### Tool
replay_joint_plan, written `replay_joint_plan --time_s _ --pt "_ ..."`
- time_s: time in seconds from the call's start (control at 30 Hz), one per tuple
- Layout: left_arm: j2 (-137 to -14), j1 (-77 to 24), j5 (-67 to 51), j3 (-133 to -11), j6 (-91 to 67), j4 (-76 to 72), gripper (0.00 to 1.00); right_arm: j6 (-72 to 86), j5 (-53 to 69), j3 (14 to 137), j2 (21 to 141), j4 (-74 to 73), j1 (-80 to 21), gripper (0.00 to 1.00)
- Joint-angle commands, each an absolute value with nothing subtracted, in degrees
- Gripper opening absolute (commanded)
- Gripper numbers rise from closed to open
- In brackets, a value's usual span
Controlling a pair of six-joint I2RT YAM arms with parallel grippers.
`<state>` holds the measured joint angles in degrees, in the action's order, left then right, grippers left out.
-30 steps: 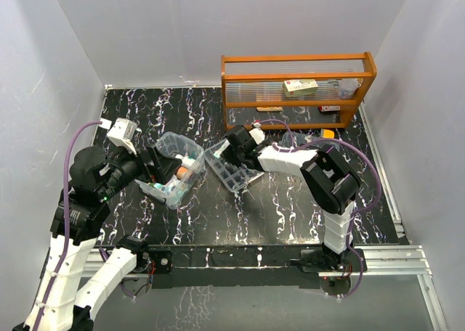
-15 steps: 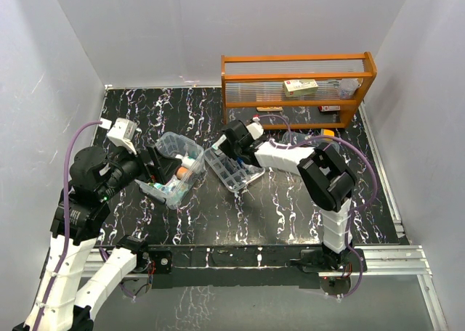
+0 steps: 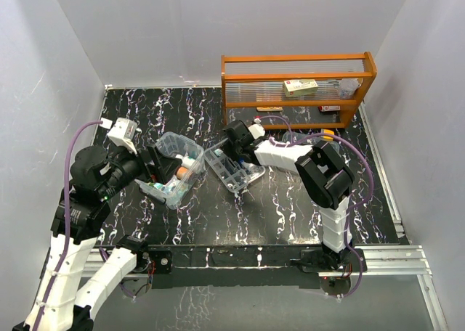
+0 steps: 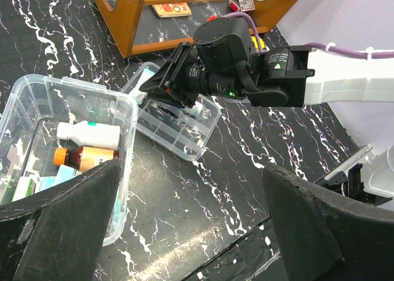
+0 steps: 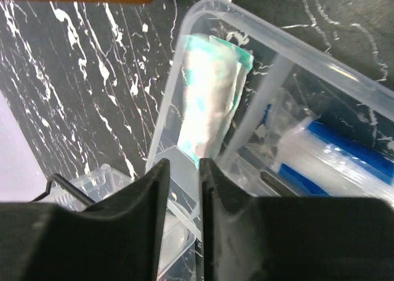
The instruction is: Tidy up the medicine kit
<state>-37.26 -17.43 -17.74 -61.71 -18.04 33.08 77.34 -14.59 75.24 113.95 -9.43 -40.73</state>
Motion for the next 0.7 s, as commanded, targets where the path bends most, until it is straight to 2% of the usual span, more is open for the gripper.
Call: replay_joint_plan --time_s 0.0,0.07,0.2,0.4,0.67 --pt "-37.5 -17.5 -17.6 -61.7 -17.9 32.9 0.99 77.1 -10.8 77.0 113.2 -8.3 -39.8 0.30" --pt "-37.3 -17.5 -17.5 -61.8 -17.9 33.0 0.99 76.6 -10.1 76.7 112.3 -8.2 -39.6 0.35" --pt "-37.3 -17.5 -17.7 -61.8 -18.0 33.0 0.99 73.9 -9.0 75.4 108.6 -8.0 -39.0 0.36" --pt "-37.5 -17.6 -18.0 -62.9 -17.5 33.1 0.99 61.3 -8.3 71.5 100.6 -8.7 -37.0 0.40" --pt "-36.6 -17.7 -20.1 -63.1 -15.3 32.5 0.99 44.8 -21.0 65.2 92.3 -18.4 -33.0 0.42"
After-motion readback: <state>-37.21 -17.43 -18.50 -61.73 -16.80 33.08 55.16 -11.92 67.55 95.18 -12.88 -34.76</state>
